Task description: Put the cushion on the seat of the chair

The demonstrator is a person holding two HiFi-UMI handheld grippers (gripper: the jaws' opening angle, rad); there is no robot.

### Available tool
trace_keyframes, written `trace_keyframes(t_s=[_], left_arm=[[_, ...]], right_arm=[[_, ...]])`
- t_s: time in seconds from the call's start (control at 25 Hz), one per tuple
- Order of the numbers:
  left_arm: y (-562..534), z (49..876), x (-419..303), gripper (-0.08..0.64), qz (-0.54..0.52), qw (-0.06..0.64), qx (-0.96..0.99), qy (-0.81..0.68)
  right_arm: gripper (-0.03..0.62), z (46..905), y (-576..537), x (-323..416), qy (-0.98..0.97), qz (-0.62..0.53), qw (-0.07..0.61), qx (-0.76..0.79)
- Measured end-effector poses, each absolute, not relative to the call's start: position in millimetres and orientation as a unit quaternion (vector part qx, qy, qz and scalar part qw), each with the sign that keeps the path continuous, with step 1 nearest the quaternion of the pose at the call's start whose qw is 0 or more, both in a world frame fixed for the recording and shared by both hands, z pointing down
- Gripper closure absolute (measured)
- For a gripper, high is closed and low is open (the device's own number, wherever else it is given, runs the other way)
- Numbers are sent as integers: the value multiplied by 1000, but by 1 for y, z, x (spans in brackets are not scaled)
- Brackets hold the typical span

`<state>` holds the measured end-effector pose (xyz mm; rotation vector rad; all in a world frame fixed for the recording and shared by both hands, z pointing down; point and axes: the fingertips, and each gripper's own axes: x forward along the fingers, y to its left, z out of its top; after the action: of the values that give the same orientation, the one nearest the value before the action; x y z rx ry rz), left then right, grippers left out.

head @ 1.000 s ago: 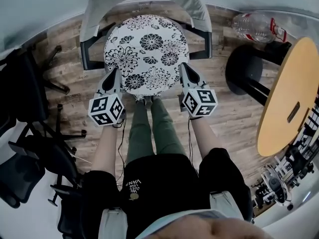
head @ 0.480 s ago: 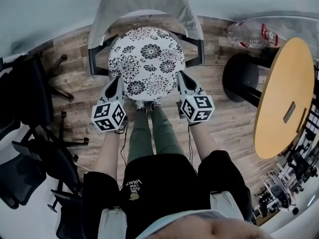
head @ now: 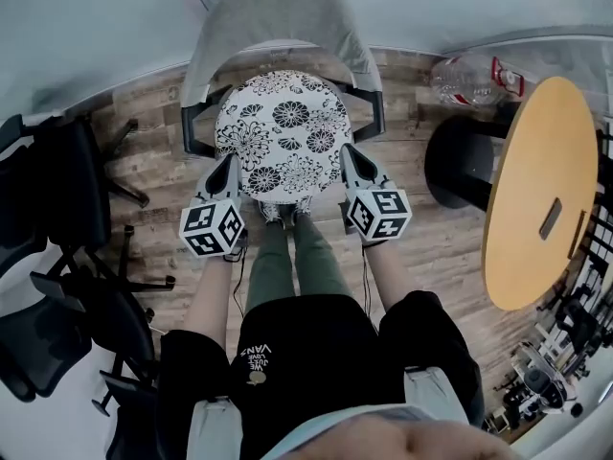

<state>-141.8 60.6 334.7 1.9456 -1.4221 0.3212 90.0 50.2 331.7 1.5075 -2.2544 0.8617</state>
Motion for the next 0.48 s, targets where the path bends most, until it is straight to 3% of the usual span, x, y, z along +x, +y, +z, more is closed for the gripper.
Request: trace_keyframes(t_s=[0.48], left_arm=[[59,276,-139,549,98,328,761,-551]], right_arm=[[575,271,52,91,-793,276,122,529]])
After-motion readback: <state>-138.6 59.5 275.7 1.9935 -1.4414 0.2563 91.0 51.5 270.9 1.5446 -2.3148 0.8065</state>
